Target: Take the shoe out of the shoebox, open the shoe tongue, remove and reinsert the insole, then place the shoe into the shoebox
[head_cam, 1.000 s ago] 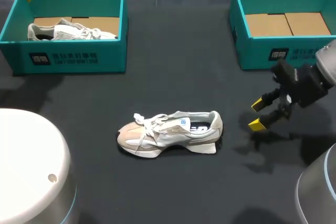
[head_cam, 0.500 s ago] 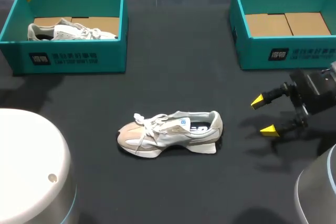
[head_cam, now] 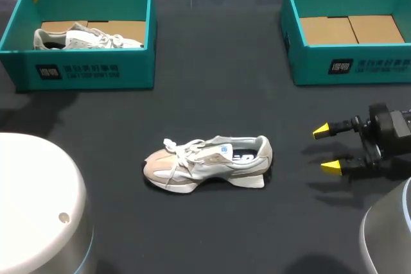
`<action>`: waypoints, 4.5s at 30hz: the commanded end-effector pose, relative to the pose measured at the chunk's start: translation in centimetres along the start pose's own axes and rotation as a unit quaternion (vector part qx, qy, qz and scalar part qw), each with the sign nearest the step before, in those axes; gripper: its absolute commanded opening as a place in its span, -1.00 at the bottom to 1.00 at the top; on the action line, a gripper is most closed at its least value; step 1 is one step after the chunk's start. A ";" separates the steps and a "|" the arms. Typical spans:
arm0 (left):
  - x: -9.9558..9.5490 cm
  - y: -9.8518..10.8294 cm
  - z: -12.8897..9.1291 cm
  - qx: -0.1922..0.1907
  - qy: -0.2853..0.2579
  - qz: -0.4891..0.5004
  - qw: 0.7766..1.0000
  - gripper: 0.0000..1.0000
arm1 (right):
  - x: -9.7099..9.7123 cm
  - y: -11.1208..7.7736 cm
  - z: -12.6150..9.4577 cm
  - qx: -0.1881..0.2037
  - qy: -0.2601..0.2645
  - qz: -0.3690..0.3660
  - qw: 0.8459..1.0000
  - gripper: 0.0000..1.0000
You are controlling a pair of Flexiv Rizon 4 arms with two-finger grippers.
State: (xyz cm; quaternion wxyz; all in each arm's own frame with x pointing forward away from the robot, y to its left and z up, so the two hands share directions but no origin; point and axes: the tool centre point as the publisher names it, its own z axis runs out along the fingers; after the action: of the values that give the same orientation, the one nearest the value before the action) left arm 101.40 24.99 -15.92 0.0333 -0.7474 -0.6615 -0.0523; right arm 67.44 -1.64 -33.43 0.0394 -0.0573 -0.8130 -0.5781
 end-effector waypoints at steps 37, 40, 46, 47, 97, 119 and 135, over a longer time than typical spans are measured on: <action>0.0 -0.1 0.0 -0.001 0.000 0.000 1.000 1.00 | -1.6 -1.6 2.4 0.040 -0.032 -0.043 0.998 1.00; 0.0 -0.1 0.0 -0.001 0.000 0.000 1.000 1.00 | -1.6 -1.5 2.8 0.045 -0.034 -0.040 0.998 1.00; 0.0 -0.1 0.0 -0.001 0.000 0.000 1.000 1.00 | -1.8 -1.7 5.0 0.052 -0.058 -0.025 0.997 1.00; 0.0 -0.1 0.0 -0.001 0.000 0.000 1.000 1.00 | -1.8 -1.8 5.3 0.052 -0.058 -0.024 0.997 1.00; 0.0 -0.1 0.0 -0.001 0.000 0.000 1.000 1.00 | -2.1 -1.7 13.9 0.046 -0.017 -0.024 0.999 1.00; 0.0 -0.1 0.0 -0.001 0.000 0.000 1.000 1.00 | -1.7 -1.7 16.2 0.038 -0.008 -0.042 0.998 1.00; 0.0 -0.1 0.0 -0.001 0.000 0.000 1.000 1.00 | -1.8 -1.3 17.1 0.031 -0.007 -0.052 0.998 0.90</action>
State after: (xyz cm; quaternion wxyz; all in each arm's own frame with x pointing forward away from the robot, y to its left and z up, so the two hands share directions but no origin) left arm 101.40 24.99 -15.92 0.0333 -0.7474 -0.6615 -0.0523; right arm 69.04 13.70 -40.53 0.0055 -0.0168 -0.8312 -0.5557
